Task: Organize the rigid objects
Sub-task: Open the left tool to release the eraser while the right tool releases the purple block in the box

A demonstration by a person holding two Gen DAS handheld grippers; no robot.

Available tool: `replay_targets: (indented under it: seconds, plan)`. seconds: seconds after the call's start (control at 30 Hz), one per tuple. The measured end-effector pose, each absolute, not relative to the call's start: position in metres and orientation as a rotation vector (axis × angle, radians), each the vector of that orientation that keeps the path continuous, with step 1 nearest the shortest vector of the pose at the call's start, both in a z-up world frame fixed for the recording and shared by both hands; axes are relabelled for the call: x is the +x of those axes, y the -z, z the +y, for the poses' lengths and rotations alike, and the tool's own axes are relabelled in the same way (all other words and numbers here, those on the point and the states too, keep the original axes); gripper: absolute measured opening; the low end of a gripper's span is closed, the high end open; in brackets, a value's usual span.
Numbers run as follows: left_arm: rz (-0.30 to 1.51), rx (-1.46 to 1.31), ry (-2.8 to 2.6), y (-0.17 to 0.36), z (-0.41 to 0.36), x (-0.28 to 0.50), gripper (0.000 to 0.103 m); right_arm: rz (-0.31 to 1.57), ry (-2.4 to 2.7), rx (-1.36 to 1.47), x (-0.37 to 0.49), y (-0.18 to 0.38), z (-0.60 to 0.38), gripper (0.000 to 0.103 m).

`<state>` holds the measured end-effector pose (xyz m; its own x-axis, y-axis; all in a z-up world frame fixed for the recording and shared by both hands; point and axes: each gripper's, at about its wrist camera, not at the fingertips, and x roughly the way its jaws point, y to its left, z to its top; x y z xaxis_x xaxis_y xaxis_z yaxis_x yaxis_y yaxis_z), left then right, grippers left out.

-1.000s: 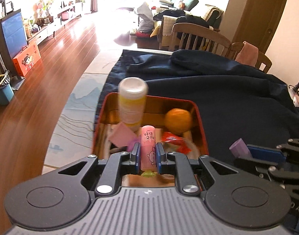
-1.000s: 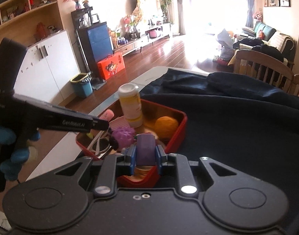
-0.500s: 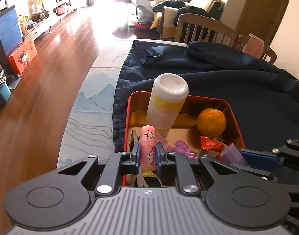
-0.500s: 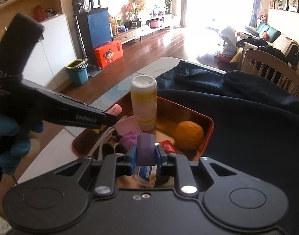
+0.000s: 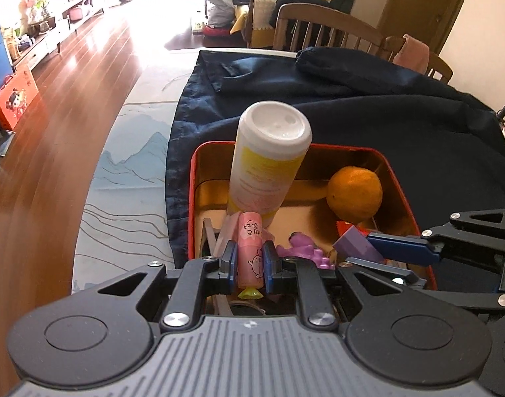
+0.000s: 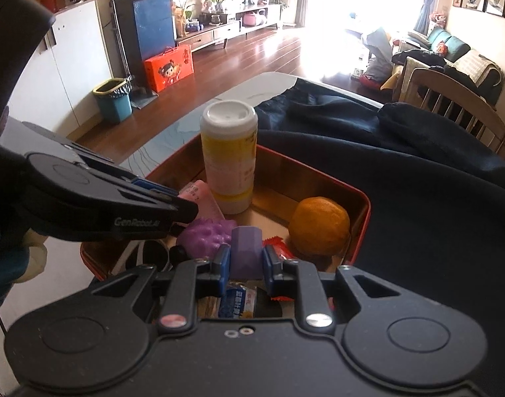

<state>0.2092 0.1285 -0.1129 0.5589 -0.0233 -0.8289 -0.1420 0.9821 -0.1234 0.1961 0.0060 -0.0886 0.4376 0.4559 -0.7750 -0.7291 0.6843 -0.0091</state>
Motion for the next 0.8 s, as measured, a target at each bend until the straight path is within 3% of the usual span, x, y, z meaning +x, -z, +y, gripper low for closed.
replay_targets:
  seconds: [0.43, 0.67, 0.8]
  plan:
    - [1.014, -0.217, -0.064, 0.121, 0.132, 0.207, 0.016, 0.849, -0.759, -0.339, 0.193, 0.089, -0.003, 0.028]
    - [1.001, -0.211, -0.071, 0.114, 0.128, 0.195, 0.016, 0.823, -0.759, -0.292, 0.187, 0.08, -0.013, 0.039]
    - [0.977, -0.203, -0.067, 0.106, 0.124, 0.185, 0.026, 0.802, -0.756, -0.271, 0.181, 0.072, -0.021, 0.042]
